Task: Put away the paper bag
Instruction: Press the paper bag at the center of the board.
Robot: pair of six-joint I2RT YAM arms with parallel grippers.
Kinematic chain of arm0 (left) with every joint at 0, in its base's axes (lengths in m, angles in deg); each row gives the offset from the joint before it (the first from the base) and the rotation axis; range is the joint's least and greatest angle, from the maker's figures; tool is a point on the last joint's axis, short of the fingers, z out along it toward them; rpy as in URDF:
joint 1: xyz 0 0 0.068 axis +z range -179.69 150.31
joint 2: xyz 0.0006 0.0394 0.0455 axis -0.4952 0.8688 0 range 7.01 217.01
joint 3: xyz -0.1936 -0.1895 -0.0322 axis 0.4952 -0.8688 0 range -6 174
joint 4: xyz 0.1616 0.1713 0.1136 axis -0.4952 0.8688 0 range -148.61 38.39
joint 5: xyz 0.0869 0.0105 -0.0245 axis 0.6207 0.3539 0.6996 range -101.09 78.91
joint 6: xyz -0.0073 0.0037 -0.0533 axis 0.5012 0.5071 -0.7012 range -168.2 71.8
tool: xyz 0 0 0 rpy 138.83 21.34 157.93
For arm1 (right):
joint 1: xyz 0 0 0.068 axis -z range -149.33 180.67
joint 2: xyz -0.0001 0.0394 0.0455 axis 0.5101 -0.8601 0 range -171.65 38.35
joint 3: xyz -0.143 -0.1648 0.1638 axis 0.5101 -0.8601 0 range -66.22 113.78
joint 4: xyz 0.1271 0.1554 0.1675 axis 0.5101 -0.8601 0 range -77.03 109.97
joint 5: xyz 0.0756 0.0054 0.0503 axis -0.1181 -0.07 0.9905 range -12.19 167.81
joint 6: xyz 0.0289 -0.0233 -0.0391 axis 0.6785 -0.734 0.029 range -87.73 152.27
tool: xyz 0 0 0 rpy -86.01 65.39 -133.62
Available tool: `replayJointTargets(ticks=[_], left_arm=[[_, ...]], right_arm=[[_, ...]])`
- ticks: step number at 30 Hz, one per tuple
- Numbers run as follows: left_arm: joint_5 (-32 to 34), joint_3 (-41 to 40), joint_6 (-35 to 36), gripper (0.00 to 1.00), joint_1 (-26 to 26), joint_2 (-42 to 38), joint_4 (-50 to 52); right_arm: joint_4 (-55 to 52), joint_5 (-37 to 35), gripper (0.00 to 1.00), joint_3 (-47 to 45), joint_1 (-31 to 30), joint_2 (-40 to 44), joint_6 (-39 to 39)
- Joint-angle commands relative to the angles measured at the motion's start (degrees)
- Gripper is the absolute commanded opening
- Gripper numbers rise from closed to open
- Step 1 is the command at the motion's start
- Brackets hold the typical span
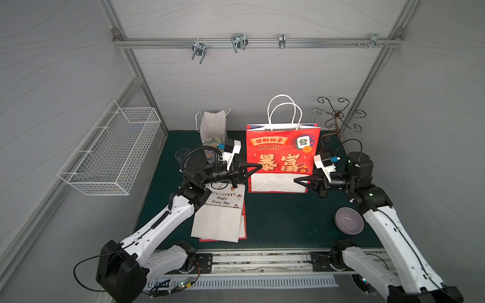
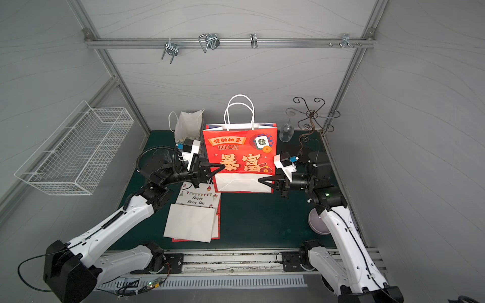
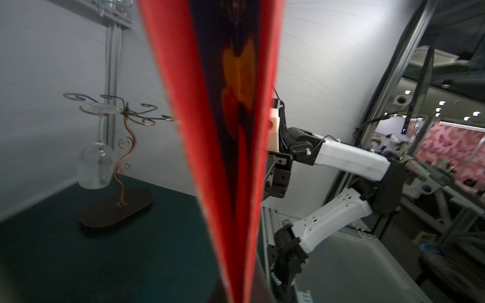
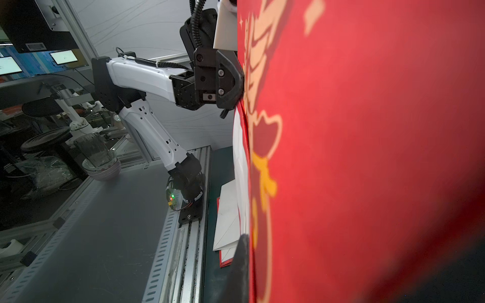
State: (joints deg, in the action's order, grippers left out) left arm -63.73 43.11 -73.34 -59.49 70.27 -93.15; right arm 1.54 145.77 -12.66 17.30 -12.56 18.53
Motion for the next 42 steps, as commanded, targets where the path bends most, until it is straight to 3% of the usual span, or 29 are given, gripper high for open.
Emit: replayJointTargets(ticks=[1, 4, 7, 9, 12, 16, 19, 23, 24, 26, 28, 32, 36, 39, 42], left_arm=[[0.4, 0.9, -2.2, 0.0, -0.2, 0.0, -8.0], [1.1, 0.9, -2.4, 0.01, -0.1, -0.3, -8.3], [4.0, 1.1, -2.3, 0.33, -0.2, -0.9, -8.1], [6.8, 1.1, -2.4, 0.4, -0.2, -1.5, -8.6], [10.2, 1.2, -2.8, 0.39, -0.1, -2.1, -10.4], [9.0, 2.2, -3.2, 0.11, -0.2, -1.6, -12.1], [8.4, 2.2, -4.1, 0.0, -0.2, -1.4, -13.3], [8.8, 2.6, -5.3, 0.0, -0.1, -1.2, -15.1], [8.7, 3.0, -5.6, 0.05, -0.2, -1.1, -15.0], [8.9, 3.9, -6.3, 0.28, -0.2, -0.9, -15.0], [9.7, 4.5, -6.7, 0.31, -0.2, -1.0, -15.4], [11.9, 5.3, -6.7, 0.25, -0.2, -1.3, -16.4], [11.1, 6.2, -7.3, 0.0, -0.2, -0.5, -17.8], [11.4, 6.4, -8.0, 0.01, -0.2, -0.3, -18.4], [13.4, 6.5, -8.3, 0.3, -0.2, -0.4, -18.4]], right_arm=[[-3.2, 1.4, 0.0, 1.4, 0.3, -0.4, -1.6], [-4.0, 1.8, 0.0, 1.8, 0.5, -0.7, -1.9], [-5.2, 1.9, 0.0, 1.8, 0.7, -0.7, -2.5], [-6.1, 1.9, 0.0, 1.8, 0.7, -0.8, -2.9], [-7.1, 2.1, 0.0, 1.7, 0.7, -1.0, -3.4], [-8.3, 2.5, 0.0, 1.6, 0.8, -1.3, -4.0], [-8.8, 2.9, 0.0, 1.6, 0.9, -1.6, -4.3], [-9.8, 3.2, 0.0, 1.4, 1.1, -1.6, -4.9], [-10.1, 3.2, 0.0, 1.4, 1.2, -1.5, -5.2], [-10.8, 3.4, 0.0, 1.3, 1.4, -1.5, -5.5], [-11.4, 3.6, 0.0, 1.2, 1.4, -1.6, -6.1], [-12.4, 3.8, 0.0, 1.2, 1.4, -1.6, -6.6], [-12.5, 4.2, 0.0, 1.1, 1.4, -1.6, -6.7], [-12.5, 4.3, 0.0, 1.2, 1.5, -1.7, -6.7], [-13.1, 4.4, 0.0, 1.3, 1.4, -1.7, -7.0]])
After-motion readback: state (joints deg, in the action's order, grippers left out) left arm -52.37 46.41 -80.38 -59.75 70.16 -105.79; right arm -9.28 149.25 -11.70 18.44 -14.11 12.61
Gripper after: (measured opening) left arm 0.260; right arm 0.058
